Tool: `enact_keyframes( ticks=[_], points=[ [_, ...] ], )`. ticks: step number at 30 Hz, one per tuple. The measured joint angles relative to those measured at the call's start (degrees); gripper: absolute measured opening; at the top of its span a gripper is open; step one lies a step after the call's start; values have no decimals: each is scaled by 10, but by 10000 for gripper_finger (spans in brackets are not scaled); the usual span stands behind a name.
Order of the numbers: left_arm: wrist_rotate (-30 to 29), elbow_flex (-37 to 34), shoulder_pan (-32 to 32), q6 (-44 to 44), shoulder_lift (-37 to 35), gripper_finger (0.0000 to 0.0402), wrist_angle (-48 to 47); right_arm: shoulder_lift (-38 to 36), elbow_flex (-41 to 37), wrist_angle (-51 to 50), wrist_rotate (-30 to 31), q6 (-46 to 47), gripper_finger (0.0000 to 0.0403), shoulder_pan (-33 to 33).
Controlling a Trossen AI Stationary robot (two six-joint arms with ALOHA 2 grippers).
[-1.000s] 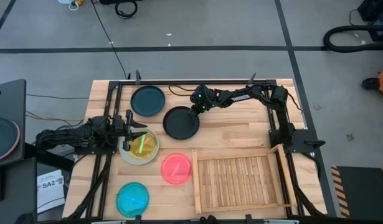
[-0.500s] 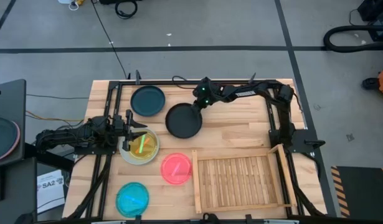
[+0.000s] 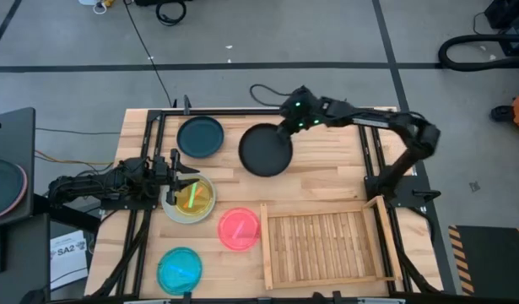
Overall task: Place and stack plates onto a shelf
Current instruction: Put the black plate on the shelf
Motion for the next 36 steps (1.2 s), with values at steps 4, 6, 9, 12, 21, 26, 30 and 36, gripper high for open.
enact_keyframes(
  ticks=[4, 6, 9, 12, 21, 26, 30, 36],
  points=[
    [0, 0, 0, 0, 0, 135, 0, -78, 0, -69, 3, -11, 18, -8],
    [0, 0, 0, 0, 0, 135, 0, -116, 0, -104, 1, -11, 18, -10],
    [0, 0, 0, 0, 0, 135, 0, -168, 0, -156, 0, -15, 18, -11],
    [0, 0, 0, 0, 0, 135, 0, -214, 0, -212, 0, -20, 18, -4],
    [0, 0, 0, 0, 0, 135, 0, -294, 1, -408, -6, 9, 18, 76],
    [0, 0, 0, 0, 0, 135, 0, -301, 1, -438, -6, 41, 18, 162],
    [0, 0, 0, 0, 0, 135, 0, -297, 0, -438, 1, 50, 18, 232],
    [0, 0, 0, 0, 0, 135, 0, -293, -28, -436, 5, 100, 18, 335]
  ],
)
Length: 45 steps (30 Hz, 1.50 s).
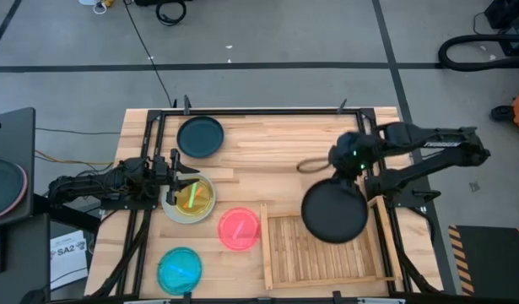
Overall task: Place and stack plates onto a shelf
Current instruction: Put the black plate on the shelf
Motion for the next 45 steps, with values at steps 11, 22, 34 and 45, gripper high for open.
enact_keyframes(
  ticks=[11, 22, 34, 45],
  points=[
    [0, 0, 0, 0, 0, 135, 0, 1, -122, 78, 5, 71, 18, 138],
    [0, 0, 0, 0, 0, 135, 0, 0, -216, 178, -7, 50, 23, 151],
    [0, 0, 0, 0, 0, 135, 0, 1, -283, 240, -34, 39, 24, 151],
    [0, 0, 0, 0, 0, 135, 0, 1, -347, 265, -83, 39, 24, 151]
  ],
)
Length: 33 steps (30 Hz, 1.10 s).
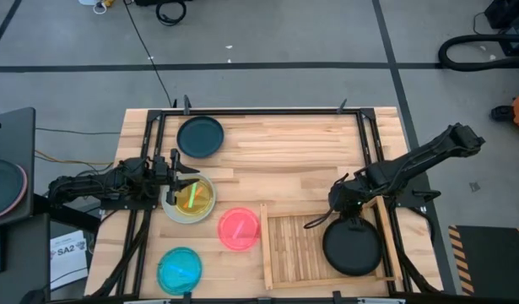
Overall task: Place and stack plates onto a shelf
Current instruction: Put the black plate on the shelf
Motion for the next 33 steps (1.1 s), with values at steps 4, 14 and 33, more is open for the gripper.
enact_keyframes(
  ticks=[4, 14, 33],
  points=[
    [0, 0, 0, 0, 0, 135, 0, 0, -23, 30, 0, 0, 25, 0],
    [0, 0, 0, 0, 0, 135, 0, 0, -45, 38, 2, 7, 25, 0],
    [0, 0, 0, 0, 0, 135, 0, 0, -46, 33, 32, 53, 92, 0]
  ],
)
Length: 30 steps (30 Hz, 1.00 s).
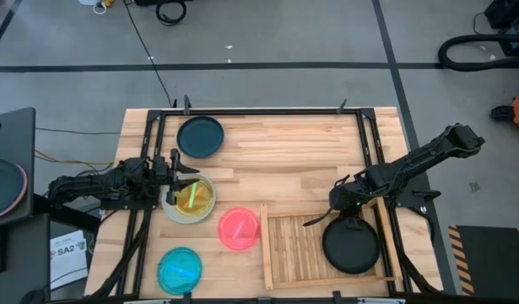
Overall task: Place and stack plates onto a shelf
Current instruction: Put the black plate on the shelf, then stack the dark blue plate on the black plate on the shelf
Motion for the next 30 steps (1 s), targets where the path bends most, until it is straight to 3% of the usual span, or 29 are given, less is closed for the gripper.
enact_keyframes(
  ticks=[13, 23, 30],
  points=[
    [0, 0, 0, 0, 0, 135, 0, 0, 0, 45, 23, 28, 113, -3],
    [0, 0, 0, 0, 0, 135, 0, 0, 0, 94, 94, 22, 114, -16],
    [0, 0, 0, 0, 0, 135, 0, 0, 0, 94, 61, -10, 115, -18]
  ],
)
